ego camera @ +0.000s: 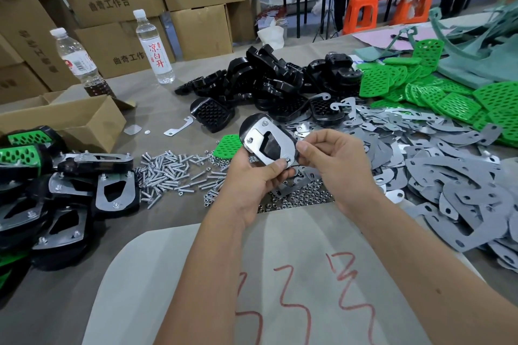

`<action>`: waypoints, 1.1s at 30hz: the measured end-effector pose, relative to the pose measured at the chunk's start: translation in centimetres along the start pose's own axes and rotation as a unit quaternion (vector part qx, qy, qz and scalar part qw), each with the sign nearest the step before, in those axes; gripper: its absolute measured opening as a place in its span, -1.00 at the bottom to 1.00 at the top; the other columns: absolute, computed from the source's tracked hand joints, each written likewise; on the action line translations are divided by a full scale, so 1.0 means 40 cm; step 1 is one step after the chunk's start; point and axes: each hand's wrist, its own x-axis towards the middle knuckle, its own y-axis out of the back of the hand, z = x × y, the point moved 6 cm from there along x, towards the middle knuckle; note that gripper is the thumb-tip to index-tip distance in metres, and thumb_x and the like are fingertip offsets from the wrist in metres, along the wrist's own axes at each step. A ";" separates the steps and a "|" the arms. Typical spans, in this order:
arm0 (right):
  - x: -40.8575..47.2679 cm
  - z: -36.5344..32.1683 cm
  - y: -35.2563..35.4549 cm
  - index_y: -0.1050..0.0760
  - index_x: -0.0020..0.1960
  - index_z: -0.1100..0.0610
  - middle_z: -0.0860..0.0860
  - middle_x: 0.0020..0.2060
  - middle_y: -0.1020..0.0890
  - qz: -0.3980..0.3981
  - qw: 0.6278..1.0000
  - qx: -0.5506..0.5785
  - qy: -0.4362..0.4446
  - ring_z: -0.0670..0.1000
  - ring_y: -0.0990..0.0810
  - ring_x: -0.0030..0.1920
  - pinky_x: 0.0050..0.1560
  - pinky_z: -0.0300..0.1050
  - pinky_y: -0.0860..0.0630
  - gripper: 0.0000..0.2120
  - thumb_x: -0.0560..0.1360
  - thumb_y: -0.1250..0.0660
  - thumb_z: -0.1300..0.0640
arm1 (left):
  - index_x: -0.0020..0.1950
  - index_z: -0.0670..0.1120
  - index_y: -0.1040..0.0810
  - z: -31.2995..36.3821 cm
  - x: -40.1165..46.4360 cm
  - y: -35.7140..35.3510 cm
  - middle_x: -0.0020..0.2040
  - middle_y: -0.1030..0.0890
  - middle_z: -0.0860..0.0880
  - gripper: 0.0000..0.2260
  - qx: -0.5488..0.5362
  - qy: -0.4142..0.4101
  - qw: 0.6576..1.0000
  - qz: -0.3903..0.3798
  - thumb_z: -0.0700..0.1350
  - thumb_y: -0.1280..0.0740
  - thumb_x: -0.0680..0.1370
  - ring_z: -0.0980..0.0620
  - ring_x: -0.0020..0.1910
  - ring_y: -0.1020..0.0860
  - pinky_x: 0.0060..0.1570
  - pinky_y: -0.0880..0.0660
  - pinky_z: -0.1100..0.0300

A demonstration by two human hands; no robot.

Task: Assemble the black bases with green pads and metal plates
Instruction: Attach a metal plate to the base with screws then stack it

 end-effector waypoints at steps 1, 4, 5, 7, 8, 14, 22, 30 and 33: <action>0.000 0.001 0.001 -0.65 -0.12 0.15 0.05 -0.30 -0.73 0.004 1.000 -0.008 0.003 -0.06 -0.66 -0.29 -0.16 -0.26 -0.59 -0.92 0.54 -0.49 0.26 | 0.32 -0.25 -0.48 -0.002 0.000 0.000 -0.02 -0.71 -0.16 -0.65 0.000 0.001 1.000 0.004 -0.46 -0.36 0.57 -0.05 -0.25 -0.69 -0.22 -0.63 0.23; 0.002 0.004 0.003 -0.65 -0.09 0.18 0.04 -0.30 -0.73 0.015 1.000 -0.011 0.000 -0.07 -0.66 -0.30 -0.18 -0.27 -0.58 -0.95 0.55 -0.49 0.25 | 0.32 -0.24 -0.49 0.002 -0.001 -0.002 -0.03 -0.72 -0.15 -0.66 0.004 -0.021 1.000 0.005 -0.44 -0.38 0.56 -0.05 -0.25 -0.68 -0.22 -0.61 0.24; 0.002 0.003 0.003 -0.64 -0.07 0.19 0.05 -0.29 -0.73 0.019 1.000 -0.002 -0.003 -0.07 -0.66 -0.29 -0.18 -0.27 -0.58 -0.96 0.55 -0.48 0.26 | 0.31 -0.22 -0.49 0.005 -0.001 -0.006 -0.04 -0.72 -0.12 -0.66 0.006 -0.034 0.999 0.000 -0.43 -0.38 0.57 -0.06 -0.24 -0.67 -0.20 -0.61 0.23; 0.003 0.002 0.004 -0.63 -0.05 0.23 0.10 -0.24 -0.74 0.028 0.999 0.029 -0.008 -0.04 -0.68 -0.26 -0.14 -0.25 -0.61 -0.97 0.57 -0.46 0.27 | 0.32 -0.19 -0.49 0.009 -0.003 -0.013 -0.01 -0.73 -0.12 -0.68 -0.006 -0.048 0.999 -0.015 -0.41 -0.35 0.59 -0.07 -0.19 -0.68 -0.15 -0.62 0.20; 0.004 0.002 0.006 -0.63 -0.05 0.24 0.13 -0.22 -0.75 0.033 0.998 0.043 -0.010 -0.02 -0.68 -0.25 -0.13 -0.22 -0.62 -0.97 0.57 -0.45 0.28 | 0.32 -0.18 -0.49 0.009 -0.003 -0.015 0.02 -0.73 -0.14 -0.68 -0.015 -0.047 0.999 -0.021 -0.42 -0.34 0.60 -0.08 -0.17 -0.68 -0.13 -0.62 0.20; 0.004 0.006 0.006 -0.65 -0.06 0.22 0.14 -0.21 -0.75 0.023 0.999 0.025 -0.011 0.03 -0.68 -0.24 -0.13 -0.17 -0.64 -0.95 0.55 -0.49 0.24 | 0.30 -0.14 -0.51 0.006 -0.001 -0.002 -0.04 -0.75 -0.15 -0.64 -0.021 -0.050 0.999 0.003 -0.42 -0.41 0.56 -0.10 -0.18 -0.71 -0.15 -0.63 0.22; -0.005 -0.034 0.007 -0.72 -0.13 0.02 -0.06 -0.29 -0.71 0.032 0.995 -0.053 0.076 -0.12 -0.60 -0.30 -0.20 -0.25 -0.57 -0.88 0.47 -0.56 0.23 | 0.21 -0.14 -0.55 -0.001 0.009 0.020 -0.07 -0.75 -0.08 -0.70 -0.030 -0.038 0.996 0.075 -0.41 -0.41 0.55 -0.08 -0.26 -0.68 -0.21 -0.63 0.19; -0.020 -0.041 -0.031 -0.71 -0.07 0.07 -0.05 -0.24 -0.72 -0.011 0.986 -0.110 0.128 -0.09 -0.65 -0.22 -0.14 -0.26 -0.58 -0.87 0.48 -0.54 0.28 | 0.21 -0.25 -0.55 -0.004 0.011 0.011 -0.08 -0.73 -0.09 -0.77 -0.018 -0.023 0.997 0.075 -0.43 -0.34 0.59 0.02 -0.32 -0.67 -0.26 -0.63 0.21; -0.007 -0.032 -0.009 -0.64 -0.08 0.08 0.02 -0.23 -0.71 0.015 0.997 -0.003 0.077 -0.06 -0.63 -0.25 -0.24 -0.24 -0.57 -0.88 0.56 -0.45 0.28 | 0.07 -0.29 -0.59 0.001 0.008 0.001 -0.13 -0.69 -0.17 -0.87 -0.133 0.036 0.990 0.032 -0.42 -0.32 0.57 -0.02 -0.35 -0.63 -0.33 -0.58 0.27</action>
